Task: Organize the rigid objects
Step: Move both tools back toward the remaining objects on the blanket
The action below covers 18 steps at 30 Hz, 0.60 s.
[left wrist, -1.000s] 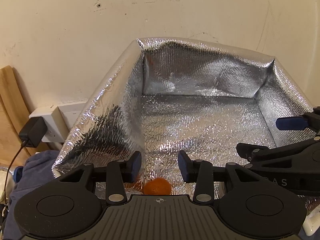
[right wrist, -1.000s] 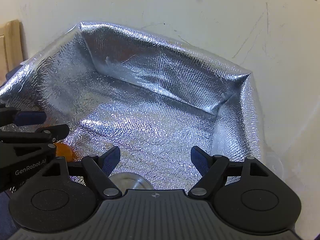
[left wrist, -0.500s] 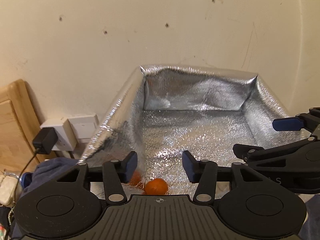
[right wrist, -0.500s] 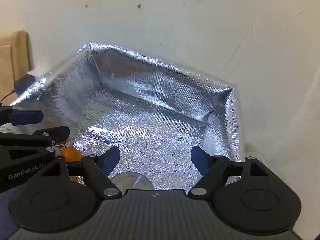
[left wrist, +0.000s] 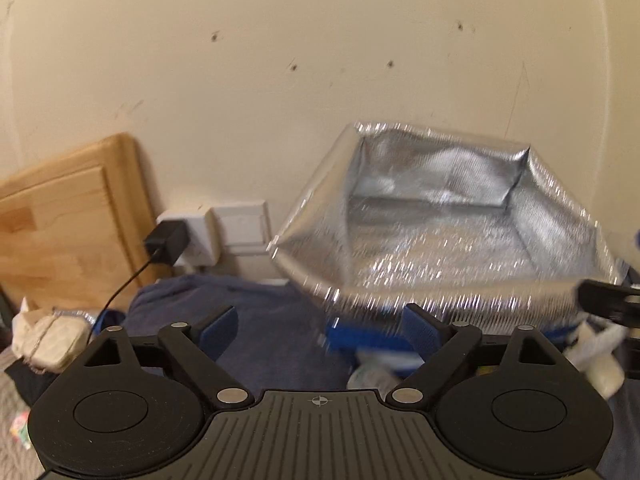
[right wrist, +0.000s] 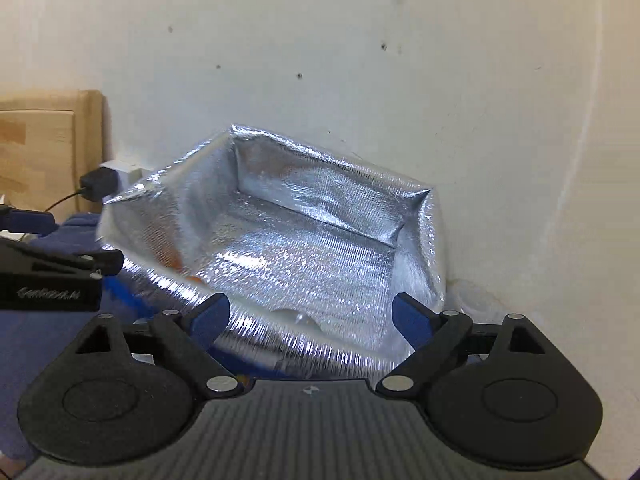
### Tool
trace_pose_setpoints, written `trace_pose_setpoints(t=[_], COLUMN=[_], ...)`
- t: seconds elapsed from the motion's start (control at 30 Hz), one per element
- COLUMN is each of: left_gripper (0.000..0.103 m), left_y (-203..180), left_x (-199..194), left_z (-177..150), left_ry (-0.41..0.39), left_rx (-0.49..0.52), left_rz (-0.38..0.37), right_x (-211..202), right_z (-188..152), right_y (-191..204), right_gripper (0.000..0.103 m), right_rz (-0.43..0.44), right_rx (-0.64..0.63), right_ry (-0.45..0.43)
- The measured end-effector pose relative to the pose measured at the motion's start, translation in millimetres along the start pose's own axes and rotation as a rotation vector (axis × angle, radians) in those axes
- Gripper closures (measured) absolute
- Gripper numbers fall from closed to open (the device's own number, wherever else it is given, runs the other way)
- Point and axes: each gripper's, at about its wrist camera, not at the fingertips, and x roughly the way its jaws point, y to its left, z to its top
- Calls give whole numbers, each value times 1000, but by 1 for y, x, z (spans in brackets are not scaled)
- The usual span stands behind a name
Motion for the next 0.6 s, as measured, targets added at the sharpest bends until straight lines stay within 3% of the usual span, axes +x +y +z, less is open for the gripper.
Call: trace_pose_setpoints(t=[0.17,0.43,0.6], left_gripper=[12,12,12], left_y=[6,10,12], left_x=[3,-3,1], left_z=[-29,-75,-86], left_ry=[44,81,103], left_rx=[-13,-2,-7], left_rz=[8,4,7], right_x=[-30,-43,-43], right_z=[-36,-101,-134], right_y=[10,41,62], right_gripper=[8,6,1], right_rz=[44,120,162], right_rx=[20,11,19], right_ry=[-16,60,111])
